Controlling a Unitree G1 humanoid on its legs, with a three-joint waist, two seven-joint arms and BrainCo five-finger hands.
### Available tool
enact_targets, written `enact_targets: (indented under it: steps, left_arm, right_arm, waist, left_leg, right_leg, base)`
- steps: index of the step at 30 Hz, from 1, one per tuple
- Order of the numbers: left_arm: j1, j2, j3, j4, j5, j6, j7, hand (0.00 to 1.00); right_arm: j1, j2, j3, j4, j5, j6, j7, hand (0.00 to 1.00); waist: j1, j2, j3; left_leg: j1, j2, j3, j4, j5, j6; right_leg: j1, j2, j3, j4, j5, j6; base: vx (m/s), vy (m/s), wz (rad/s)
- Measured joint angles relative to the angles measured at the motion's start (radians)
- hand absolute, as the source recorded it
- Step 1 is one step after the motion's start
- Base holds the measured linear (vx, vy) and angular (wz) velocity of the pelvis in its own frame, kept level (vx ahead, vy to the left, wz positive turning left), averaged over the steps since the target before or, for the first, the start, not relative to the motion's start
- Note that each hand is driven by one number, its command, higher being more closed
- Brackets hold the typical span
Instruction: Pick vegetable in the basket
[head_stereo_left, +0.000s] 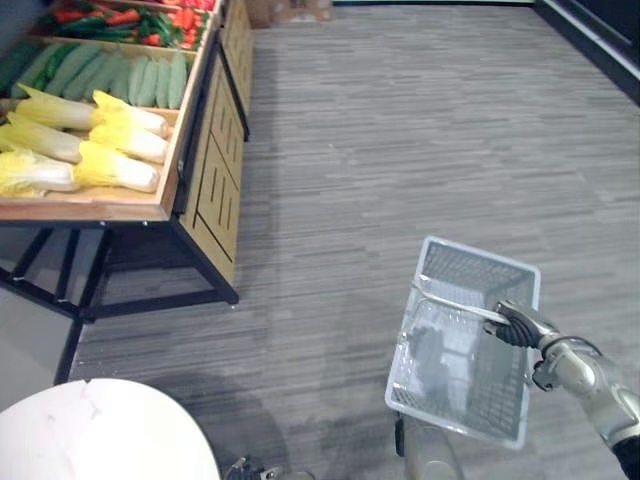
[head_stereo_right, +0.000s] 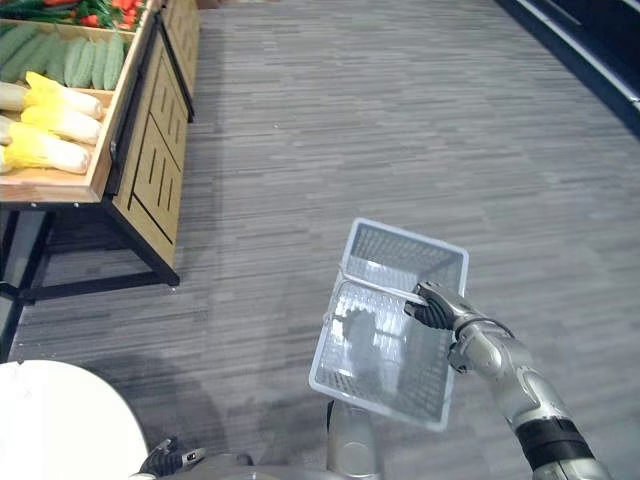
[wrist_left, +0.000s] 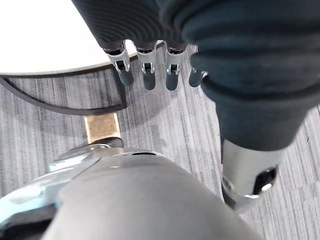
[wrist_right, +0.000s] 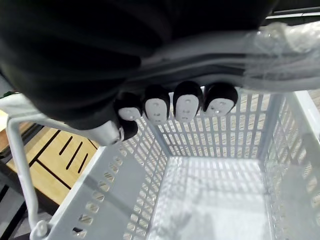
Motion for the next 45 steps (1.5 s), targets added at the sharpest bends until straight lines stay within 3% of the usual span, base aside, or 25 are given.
enact_targets:
  steps: [1, 2, 4, 5, 6, 8, 9, 14, 16, 18, 19, 20, 21, 23, 27, 29, 30, 31, 34, 36, 39, 40, 41, 44, 45]
  left_arm:
    - [0.001, -0.023, 0.001, 0.002, 0.000, -0.005, 0.000, 0.00]
    - [0.002, -0.034, 0.009, -0.002, 0.000, -0.009, -0.004, 0.00]
    - [-0.005, -0.032, 0.037, -0.010, -0.002, -0.012, -0.001, 0.00]
    - [-0.007, -0.034, 0.037, -0.012, -0.003, -0.010, -0.001, 0.00]
    - [-0.010, -0.027, 0.039, -0.016, -0.003, -0.010, -0.001, 0.00]
    - [-0.014, -0.018, 0.039, -0.027, -0.003, -0.012, 0.003, 0.00]
    - [-0.014, -0.019, 0.039, -0.028, -0.003, -0.012, 0.004, 0.00]
    - [-0.013, -0.017, 0.041, -0.043, -0.003, -0.010, 0.008, 0.00]
    - [0.001, -0.024, 0.040, -0.044, 0.000, -0.006, 0.009, 0.00]
    - [0.029, -0.039, 0.039, -0.044, 0.001, -0.002, 0.009, 0.00]
    - [0.041, -0.048, 0.040, -0.044, 0.002, 0.000, 0.010, 0.00]
    - [0.046, -0.048, 0.047, -0.044, 0.001, 0.001, 0.013, 0.00]
    - [0.045, -0.049, 0.049, -0.045, 0.001, 0.000, 0.015, 0.00]
    - [0.042, -0.051, 0.063, -0.056, 0.002, -0.004, 0.020, 0.00]
    - [0.067, -0.050, 0.070, -0.058, 0.002, -0.003, 0.022, 0.00]
    - [0.080, -0.028, 0.054, -0.057, 0.002, -0.002, 0.022, 0.00]
    - [0.085, -0.023, 0.037, -0.058, 0.002, -0.001, 0.021, 0.00]
    - [0.086, -0.015, 0.020, -0.058, 0.001, 0.000, 0.021, 0.00]
    - [0.080, 0.015, -0.034, -0.052, 0.001, 0.004, 0.026, 0.00]
    - [0.050, 0.024, -0.050, -0.052, -0.001, 0.004, 0.024, 0.00]
    - [0.017, 0.019, -0.030, -0.052, 0.000, 0.001, 0.020, 0.00]
    - [0.017, 0.018, -0.028, -0.052, 0.000, 0.001, 0.020, 0.00]
    - [0.017, 0.015, -0.015, -0.054, 0.000, -0.001, 0.020, 0.00]
    - [0.061, 0.014, 0.033, -0.051, 0.002, 0.000, 0.018, 0.00]
    - [0.077, 0.013, 0.047, -0.035, 0.002, 0.002, 0.016, 0.00]
  right_arm:
    - [-0.003, -0.004, 0.001, 0.001, -0.001, 0.013, 0.005, 1.00]
    - [-0.009, -0.004, 0.001, -0.002, -0.001, 0.015, 0.005, 1.00]
    - [-0.015, -0.009, -0.002, -0.005, 0.002, 0.015, 0.004, 1.00]
    - [-0.015, -0.008, -0.002, -0.006, 0.002, 0.015, 0.003, 1.00]
    - [-0.012, -0.007, -0.005, -0.007, 0.002, 0.017, -0.002, 1.00]
    - [0.007, -0.006, -0.023, -0.025, 0.003, 0.019, -0.015, 1.00]
    - [0.015, -0.006, -0.031, -0.033, 0.003, 0.021, -0.020, 1.00]
    - [0.030, 0.017, -0.034, -0.034, 0.002, 0.025, -0.024, 1.00]
    - [0.039, 0.031, -0.034, -0.027, 0.002, 0.026, -0.027, 1.00]
    - [0.039, 0.053, -0.033, -0.008, 0.002, 0.026, -0.036, 1.00]
    - [0.039, 0.054, -0.029, 0.003, 0.002, 0.026, -0.041, 1.00]
    - [0.038, 0.080, -0.022, 0.030, 0.002, 0.027, -0.042, 1.00]
    - [0.038, 0.087, -0.009, 0.040, 0.002, 0.027, -0.042, 1.00]
    - [0.027, 0.091, 0.022, 0.042, 0.001, 0.027, -0.039, 1.00]
    - [0.027, 0.106, 0.024, 0.033, 0.000, 0.024, -0.033, 1.00]
    - [0.042, 0.143, 0.020, 0.028, -0.001, 0.024, -0.033, 1.00]
    - [0.051, 0.167, 0.022, 0.026, -0.011, 0.023, -0.033, 1.00]
    - [0.058, 0.179, 0.021, 0.023, -0.024, 0.021, -0.033, 1.00]
    - [0.071, 0.188, 0.017, -0.006, -0.038, 0.018, -0.041, 1.00]
    - [0.084, 0.189, -0.004, -0.018, -0.037, 0.018, -0.043, 1.00]
    - [0.097, 0.189, -0.046, -0.015, -0.036, 0.020, -0.042, 1.00]
    - [0.099, 0.189, -0.050, -0.015, -0.036, 0.020, -0.042, 1.00]
    - [0.105, 0.188, -0.063, -0.015, -0.036, 0.022, -0.042, 1.00]
    - [0.122, 0.189, -0.081, -0.018, -0.037, 0.026, -0.042, 1.00]
    - [0.143, 0.189, -0.089, -0.026, -0.037, 0.028, -0.042, 1.00]
  waist:
    - [0.017, 0.045, -0.016]
    - [0.030, 0.053, -0.020]
    - [0.032, 0.047, -0.015]
    - [0.037, 0.032, -0.006]
    - [0.052, 0.029, -0.003]
    - [0.066, 0.002, 0.010]
    - [0.067, 0.003, 0.010]
    - [0.083, -0.004, 0.016]
    - [0.083, 0.001, 0.015]
    - [0.094, 0.038, 0.006]
    - [0.109, 0.062, 0.004]
    - [0.125, 0.063, 0.004]
    - [0.133, 0.050, 0.003]
    - [0.144, 0.031, 0.001]
    - [0.160, -0.009, -0.017]
    - [0.155, -0.046, -0.034]
    - [0.153, -0.046, -0.040]
    - [0.150, -0.049, -0.039]
    - [0.102, -0.044, -0.037]
    - [0.079, -0.039, -0.035]
    - [0.045, -0.029, -0.032]
    - [0.045, -0.027, -0.032]
    - [0.048, -0.026, -0.030]
    - [0.052, -0.075, -0.041]
    - [0.051, -0.076, -0.043]
  left_leg:
    - [-0.027, 0.036, -0.043, 0.089, 0.027, 0.001]
    - [-0.075, 0.053, -0.077, 0.196, 0.068, -0.003]
    - [-0.217, 0.073, -0.141, 0.525, 0.306, -0.006]
    - [-0.237, 0.086, -0.140, 0.597, 0.360, -0.013]
    - [-0.263, 0.100, -0.117, 0.703, 0.371, -0.007]
    - [-0.332, 0.098, -0.007, 0.870, 0.318, 0.071]
    - [-0.352, 0.094, 0.012, 0.875, 0.310, 0.072]
    - [-0.496, 0.000, 0.121, 0.562, 0.267, 0.057]
    - [-0.474, -0.060, 0.128, 0.197, 0.304, 0.027]
    - [-0.455, -0.071, 0.078, -0.101, 0.365, -0.007]
    - [-0.456, -0.052, 0.056, -0.134, 0.367, -0.011]
    - [-0.453, -0.054, 0.073, -0.084, 0.469, 0.015]
    - [-0.459, -0.065, 0.083, -0.053, 0.471, 0.019]
    - [-0.504, -0.093, 0.123, 0.088, 0.387, 0.098]
    - [-0.430, -0.168, 0.182, 0.113, 0.283, 0.158]
    - [-0.319, -0.239, 0.198, 0.011, 0.259, 0.163]
    - [-0.246, -0.263, 0.198, -0.039, 0.248, 0.165]
    - [-0.209, -0.271, 0.192, -0.057, 0.239, 0.168]
    - [-0.021, -0.270, 0.116, -0.119, 0.191, 0.206]
    - [0.060, -0.245, 0.075, -0.136, 0.180, 0.204]
    - [0.107, -0.199, -0.006, -0.096, 0.177, 0.201]
    - [0.109, -0.193, -0.012, -0.091, 0.175, 0.198]
    - [0.120, -0.179, -0.029, -0.072, 0.164, 0.179]
    - [0.176, -0.170, -0.086, -0.041, 0.096, 0.077]
    - [0.202, -0.155, -0.126, -0.022, 0.055, 0.059]
  right_leg:
    - [-0.002, 0.032, -0.017, 0.045, -0.019, -0.022]
    - [0.007, 0.050, -0.021, 0.057, -0.035, -0.048]
    - [0.094, 0.068, -0.066, 0.076, -0.099, -0.096]
    - [0.125, 0.069, -0.073, 0.075, -0.110, -0.111]
    - [0.176, 0.074, -0.074, 0.070, -0.127, -0.134]
    - [0.302, 0.049, -0.070, 0.059, -0.209, -0.141]
    - [0.321, 0.045, -0.072, 0.058, -0.228, -0.143]
    - [0.418, -0.002, -0.084, 0.039, -0.320, -0.128]
    - [0.460, -0.020, -0.090, 0.020, -0.350, -0.101]
    - [0.509, 0.005, -0.081, -0.014, -0.372, -0.073]
    - [0.530, 0.022, -0.065, -0.025, -0.389, -0.053]
    - [0.566, 0.011, -0.039, -0.032, -0.411, -0.050]
    - [0.576, 0.001, -0.025, -0.037, -0.410, -0.051]
    - [0.576, -0.041, 0.050, -0.016, -0.377, -0.051]
    - [0.534, -0.126, 0.114, 0.175, -0.323, 0.000]
    - [0.394, -0.151, 0.205, 0.507, -0.197, 0.130]
    - [0.321, -0.141, 0.244, 0.693, -0.057, 0.175]
    - [0.277, -0.132, 0.245, 0.800, -0.032, 0.190]
    - [0.132, -0.091, 0.084, 1.022, -0.190, -0.058]
    - [0.057, -0.056, 0.013, 0.914, -0.276, -0.080]
    - [0.009, 0.011, 0.027, 0.478, -0.273, -0.071]
    - [0.009, 0.016, 0.034, 0.443, -0.267, -0.065]
    - [0.008, 0.029, 0.074, 0.303, -0.245, -0.032]
    - [0.004, -0.001, 0.142, -0.013, -0.115, -0.021]
    - [0.006, -0.008, 0.133, 0.015, 0.011, 0.001]
  base:
    - [0.57, -0.306, -0.01]
    - [0.70, -0.376, -0.01]
    - [0.62, -0.352, 0.19]
    - [0.52, -0.254, 0.16]
    - [0.38, -0.183, 0.02]
    - [0.43, -0.182, 0.10]
    - [0.36, -0.128, 0.14]
    - [0.30, 0.022, 0.07]
    - [0.42, 0.155, 0.05]
    - [0.47, 0.237, -0.21]
    - [0.60, 0.353, -0.43]
    - [0.51, 0.304, -0.36]
    - [0.49, 0.267, -0.14]
    - [0.49, 0.256, -0.03]
    - [0.47, 0.251, -0.18]
    - [0.47, 0.225, -0.06]
    - [0.42, 0.169, -0.12]
    - [0.42, 0.129, -0.01]
    - [0.47, 0.081, 0.29]
    - [0.46, 0.004, 0.62]
    - [0.47, -0.078, 0.88]
    - [0.60, -0.172, 0.85]
    - [0.41, -0.135, 0.61]
    - [0.63, -0.278, 0.64]
    - [0.61, -0.331, 0.65]
